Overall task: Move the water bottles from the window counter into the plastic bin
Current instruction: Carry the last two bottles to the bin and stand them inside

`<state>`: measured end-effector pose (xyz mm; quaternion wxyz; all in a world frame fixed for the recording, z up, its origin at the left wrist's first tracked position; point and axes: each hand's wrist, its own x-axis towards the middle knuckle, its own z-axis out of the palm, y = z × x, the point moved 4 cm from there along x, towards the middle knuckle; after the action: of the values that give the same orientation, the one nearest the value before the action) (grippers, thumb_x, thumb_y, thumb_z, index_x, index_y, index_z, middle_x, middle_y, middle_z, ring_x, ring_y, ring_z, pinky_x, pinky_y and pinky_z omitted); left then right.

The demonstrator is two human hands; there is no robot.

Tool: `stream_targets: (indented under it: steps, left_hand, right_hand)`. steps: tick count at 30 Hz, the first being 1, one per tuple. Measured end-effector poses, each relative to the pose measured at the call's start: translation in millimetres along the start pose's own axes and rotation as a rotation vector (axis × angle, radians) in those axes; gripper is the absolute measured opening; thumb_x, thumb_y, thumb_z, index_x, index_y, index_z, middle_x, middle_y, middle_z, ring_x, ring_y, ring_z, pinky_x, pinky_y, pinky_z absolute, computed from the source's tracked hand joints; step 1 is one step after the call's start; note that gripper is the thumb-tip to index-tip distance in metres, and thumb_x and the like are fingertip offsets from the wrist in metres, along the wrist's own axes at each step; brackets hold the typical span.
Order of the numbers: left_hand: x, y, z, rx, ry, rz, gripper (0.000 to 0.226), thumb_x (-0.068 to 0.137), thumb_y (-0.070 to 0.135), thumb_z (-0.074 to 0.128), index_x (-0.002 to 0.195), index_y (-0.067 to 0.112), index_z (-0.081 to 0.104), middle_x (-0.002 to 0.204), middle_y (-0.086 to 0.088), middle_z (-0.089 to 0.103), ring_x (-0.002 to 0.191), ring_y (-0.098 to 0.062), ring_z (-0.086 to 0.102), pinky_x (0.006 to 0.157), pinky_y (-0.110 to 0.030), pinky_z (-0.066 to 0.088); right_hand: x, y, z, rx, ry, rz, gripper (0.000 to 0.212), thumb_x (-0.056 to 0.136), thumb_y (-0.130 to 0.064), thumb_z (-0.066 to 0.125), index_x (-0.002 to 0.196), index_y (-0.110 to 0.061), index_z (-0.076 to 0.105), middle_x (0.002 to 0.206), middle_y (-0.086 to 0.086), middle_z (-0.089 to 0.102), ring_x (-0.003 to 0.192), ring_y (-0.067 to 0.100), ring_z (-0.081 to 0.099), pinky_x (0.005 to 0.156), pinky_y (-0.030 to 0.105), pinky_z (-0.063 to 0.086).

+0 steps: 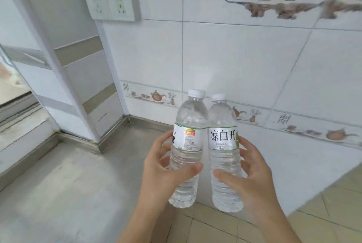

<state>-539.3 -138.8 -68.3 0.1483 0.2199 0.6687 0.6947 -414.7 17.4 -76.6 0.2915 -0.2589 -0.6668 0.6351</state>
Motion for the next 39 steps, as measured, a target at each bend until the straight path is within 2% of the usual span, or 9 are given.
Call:
stream_targets:
  steps: [4,9,16,21,24,28,34,36,39]
  left_hand:
    - [8,-6,43,-0.029,-0.188,-0.01,0.085,0.04,0.021,0.093,0.113,0.052,0.06,0.106,0.01,0.073,0.091,-0.007,0.072,0.068,-0.02,0.056]
    - [3,-8,109,-0.046,-0.356,-0.03,0.081,0.036,0.034,0.091,0.104,0.062,0.059,0.108,0.011,0.073,0.095,-0.013,0.072,0.078,-0.032,0.057]
    - [-13,-7,215,-0.055,-0.516,-0.05,0.08,0.033,0.034,0.091,0.1,0.063,0.059,0.107,0.011,0.072,0.091,-0.011,0.073,0.069,-0.025,0.056]
    - [-40,-6,308,-0.09,-0.561,-0.079,0.087,0.036,0.03,0.092,0.112,0.055,0.059,0.113,0.004,0.072,0.094,-0.02,0.073,0.079,-0.045,0.06]
    - [-65,-6,367,-0.114,-0.604,-0.103,0.091,0.034,0.029,0.092,0.116,0.05,0.058,0.113,0.004,0.073,0.095,-0.02,0.073,0.076,-0.044,0.06]
    - [-99,-5,444,-0.143,-0.643,-0.127,0.091,0.032,0.028,0.091,0.115,0.048,0.059,0.109,0.006,0.073,0.094,-0.016,0.073,0.072,-0.037,0.06]
    - [-136,-5,546,-0.13,-0.738,-0.148,0.093,0.033,0.029,0.09,0.119,0.041,0.059,0.11,0.008,0.073,0.093,-0.013,0.073,0.086,-0.048,0.058]
    - [-143,-5,580,-0.113,-0.778,-0.143,0.092,0.035,0.028,0.09,0.121,0.04,0.059,0.112,0.008,0.073,0.094,-0.012,0.072,0.089,-0.051,0.056]
    - [-147,-8,632,-0.094,-0.811,-0.137,0.083,0.035,0.029,0.09,0.109,0.053,0.06,0.112,0.012,0.072,0.094,-0.009,0.072,0.093,-0.051,0.054]
  right_hand:
    - [-19,5,-37,-0.018,0.175,0.014,0.086,0.054,0.001,0.089,0.111,-0.055,0.056,0.109,-0.017,0.067,0.099,0.005,0.064,0.083,0.036,0.054]
    - [-47,4,-99,-0.044,0.389,0.028,0.085,0.056,0.002,0.088,0.111,-0.056,0.056,0.109,-0.016,0.067,0.1,0.006,0.063,0.082,0.033,0.053]
    - [-67,2,-203,-0.07,0.584,0.021,0.08,0.056,0.001,0.087,0.103,-0.055,0.054,0.103,-0.017,0.068,0.091,-0.003,0.063,0.073,0.021,0.047]
    - [-84,5,-293,-0.094,0.664,0.003,0.084,0.055,0.004,0.086,0.109,-0.051,0.053,0.103,-0.018,0.067,0.091,-0.003,0.063,0.068,0.01,0.047]
    - [-102,5,-351,-0.114,0.701,0.011,0.086,0.054,0.0,0.088,0.113,-0.052,0.052,0.105,-0.022,0.065,0.095,-0.001,0.062,0.071,0.013,0.048]
    - [-124,5,-425,-0.148,0.756,0.019,0.087,0.054,-0.002,0.089,0.117,-0.05,0.052,0.109,-0.023,0.065,0.102,0.005,0.062,0.081,0.028,0.05]
    - [-151,12,-514,-0.13,0.895,0.033,0.085,0.053,-0.005,0.09,0.111,-0.055,0.053,0.105,-0.019,0.066,0.093,0.001,0.063,0.066,0.01,0.048]
    - [-153,16,-541,-0.11,0.934,0.043,0.085,0.052,-0.004,0.09,0.111,-0.054,0.054,0.104,-0.018,0.067,0.093,0.003,0.064,0.07,0.017,0.049]
    - [-149,23,-586,-0.093,0.991,0.046,0.087,0.05,-0.001,0.091,0.112,-0.051,0.056,0.103,-0.015,0.068,0.093,0.007,0.066,0.079,0.03,0.051]
